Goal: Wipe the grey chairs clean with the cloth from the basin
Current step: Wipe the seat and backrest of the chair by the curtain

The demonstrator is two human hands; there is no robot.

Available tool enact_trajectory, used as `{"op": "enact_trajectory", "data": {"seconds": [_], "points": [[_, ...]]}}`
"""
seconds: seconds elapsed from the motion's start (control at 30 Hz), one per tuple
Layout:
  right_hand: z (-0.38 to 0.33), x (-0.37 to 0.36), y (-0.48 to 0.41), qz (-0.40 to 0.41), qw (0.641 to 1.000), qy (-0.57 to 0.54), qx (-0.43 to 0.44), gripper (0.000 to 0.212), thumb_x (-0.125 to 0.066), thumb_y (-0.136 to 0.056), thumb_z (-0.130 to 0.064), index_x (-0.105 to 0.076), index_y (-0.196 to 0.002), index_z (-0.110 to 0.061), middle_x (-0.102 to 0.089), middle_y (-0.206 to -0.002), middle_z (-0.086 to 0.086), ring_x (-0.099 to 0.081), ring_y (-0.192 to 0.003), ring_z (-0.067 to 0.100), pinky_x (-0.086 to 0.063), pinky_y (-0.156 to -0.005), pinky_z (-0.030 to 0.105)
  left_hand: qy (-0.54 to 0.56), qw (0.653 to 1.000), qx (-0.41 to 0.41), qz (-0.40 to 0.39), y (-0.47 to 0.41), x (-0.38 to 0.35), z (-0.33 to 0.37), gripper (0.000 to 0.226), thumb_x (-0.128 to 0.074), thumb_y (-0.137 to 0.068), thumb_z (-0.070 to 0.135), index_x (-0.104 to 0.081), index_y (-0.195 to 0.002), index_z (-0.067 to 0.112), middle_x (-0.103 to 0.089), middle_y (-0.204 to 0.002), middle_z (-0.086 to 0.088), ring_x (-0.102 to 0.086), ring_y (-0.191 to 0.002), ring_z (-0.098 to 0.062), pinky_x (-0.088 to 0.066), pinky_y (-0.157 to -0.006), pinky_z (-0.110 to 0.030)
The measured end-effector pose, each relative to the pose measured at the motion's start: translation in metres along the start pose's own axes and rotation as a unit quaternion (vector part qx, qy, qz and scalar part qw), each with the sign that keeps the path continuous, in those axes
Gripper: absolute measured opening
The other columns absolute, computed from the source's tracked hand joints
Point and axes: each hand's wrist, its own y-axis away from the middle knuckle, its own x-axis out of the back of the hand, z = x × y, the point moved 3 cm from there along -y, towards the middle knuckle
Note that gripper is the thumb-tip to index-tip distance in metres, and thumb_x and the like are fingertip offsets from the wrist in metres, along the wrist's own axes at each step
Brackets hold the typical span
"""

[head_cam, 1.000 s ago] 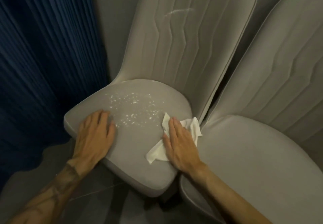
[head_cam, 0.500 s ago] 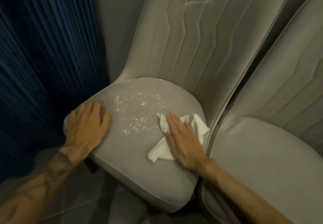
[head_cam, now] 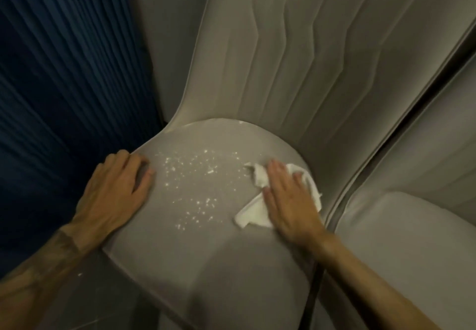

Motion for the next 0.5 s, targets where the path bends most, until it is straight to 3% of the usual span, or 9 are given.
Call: {"op": "enact_trajectory", "data": {"seconds": [0.07,0.13,0.27,0.33,0.5], "points": [[0.023,0.014,-0.023,-0.002,0.996,-0.008,-0.089,0.059,-0.019,-0.112,-0.036,-0.007,-0.166,-0.012,-0.003,-0.175,0.006,-0.001,-0.162,0.021,-0.005,-0.131,0.046,0.019,1.0,0.017,-0.011,-0.002,-0.001,-0.003,0.047,-0.035,-0.1,0.052,-0.059,-0.117,0.015,-0.047,-0.105,-0.003,-0.044,-0.093,-0.022,-0.043,-0.081,-0.046],[0.006,0.015,-0.024,0.007,0.992,-0.004,-0.125,0.059,-0.011,-0.111,-0.035,-0.005,-0.165,-0.011,-0.002,-0.175,0.007,-0.002,-0.162,0.024,-0.005,-0.131,0.048,0.017,0.999,0.031,-0.023,0.0,-0.002,-0.003,0.051,-0.034,-0.099,0.053,-0.059,-0.122,0.015,-0.046,-0.115,-0.007,-0.043,-0.1,-0.025,-0.043,-0.087,-0.049],[-0.062,-0.007,0.03,0.0,0.997,-0.076,0.0,0.06,-0.015,-0.111,-0.041,-0.006,-0.166,-0.02,-0.005,-0.175,-0.001,-0.001,-0.162,0.017,0.003,-0.131,0.043,0.026,0.997,0.034,-0.06,-0.001,0.0,0.002,0.055,-0.035,-0.1,0.049,-0.058,-0.134,0.011,-0.047,-0.143,-0.013,-0.044,-0.127,-0.036,-0.038,-0.11,-0.059],[-0.047,0.001,0.028,-0.005,0.998,-0.062,0.012,0.06,-0.018,-0.111,-0.039,-0.011,-0.166,-0.018,-0.008,-0.174,0.0,-0.005,-0.162,0.019,-0.002,-0.131,0.043,0.027,0.997,0.024,-0.069,-0.002,0.002,0.004,0.061,-0.032,-0.101,0.048,-0.053,-0.143,0.01,-0.046,-0.152,-0.014,-0.043,-0.137,-0.036,-0.033,-0.118,-0.057],[0.004,0.018,-0.025,0.015,0.984,-0.012,-0.177,0.059,-0.025,-0.112,-0.031,-0.009,-0.165,-0.009,-0.005,-0.174,0.009,-0.003,-0.162,0.026,-0.004,-0.131,0.045,0.031,0.998,-0.012,-0.051,-0.001,-0.004,0.002,0.068,-0.026,-0.104,0.049,-0.038,-0.159,0.011,-0.034,-0.166,-0.01,-0.033,-0.151,-0.03,-0.024,-0.127,-0.05]]}}
